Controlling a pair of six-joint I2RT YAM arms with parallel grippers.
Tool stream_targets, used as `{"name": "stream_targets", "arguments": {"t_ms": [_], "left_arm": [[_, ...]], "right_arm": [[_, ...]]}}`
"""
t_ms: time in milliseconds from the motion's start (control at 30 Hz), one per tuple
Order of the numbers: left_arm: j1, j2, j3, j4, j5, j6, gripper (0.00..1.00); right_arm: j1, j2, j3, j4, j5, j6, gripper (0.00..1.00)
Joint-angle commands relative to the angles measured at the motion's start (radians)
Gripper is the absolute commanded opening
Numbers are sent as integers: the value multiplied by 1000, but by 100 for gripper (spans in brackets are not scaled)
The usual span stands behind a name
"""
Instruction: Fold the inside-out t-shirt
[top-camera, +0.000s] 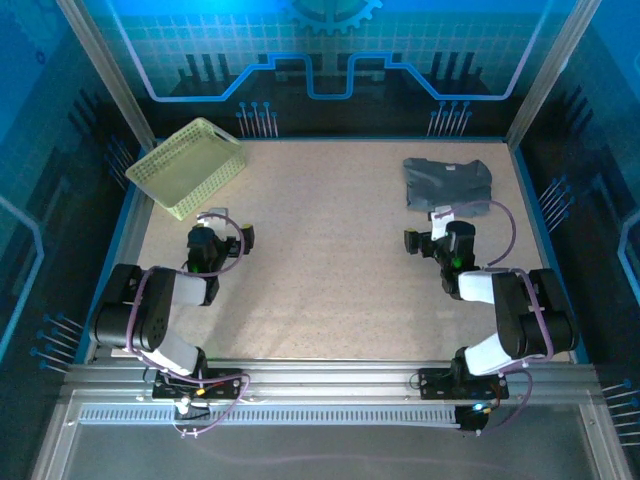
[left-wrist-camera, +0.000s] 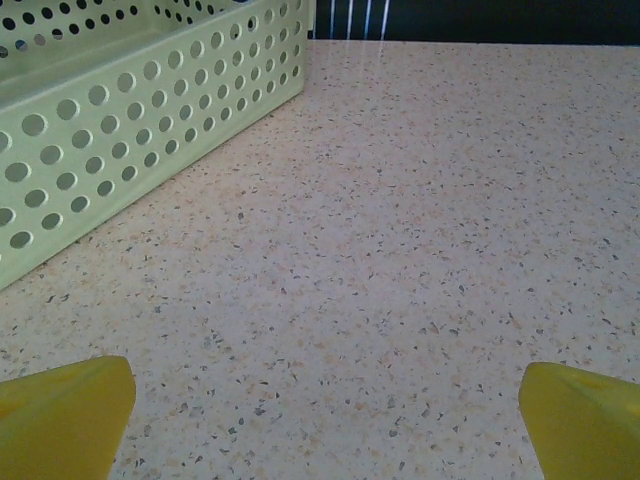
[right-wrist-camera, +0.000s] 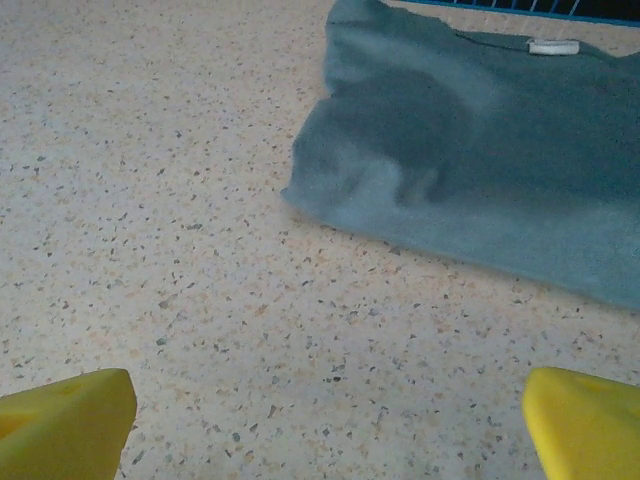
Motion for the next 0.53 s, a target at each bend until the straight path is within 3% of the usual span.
{"name": "stream_targets", "arguments": {"t_ms": [0,500], "left_arm": [[12,3,13,35,1,-5,99],[9,3,15,35,-31,-14,99]], "right_arm": [[4,5,0,86,33,1,100],[-4,4,6,71,-2,-3,100]]}}
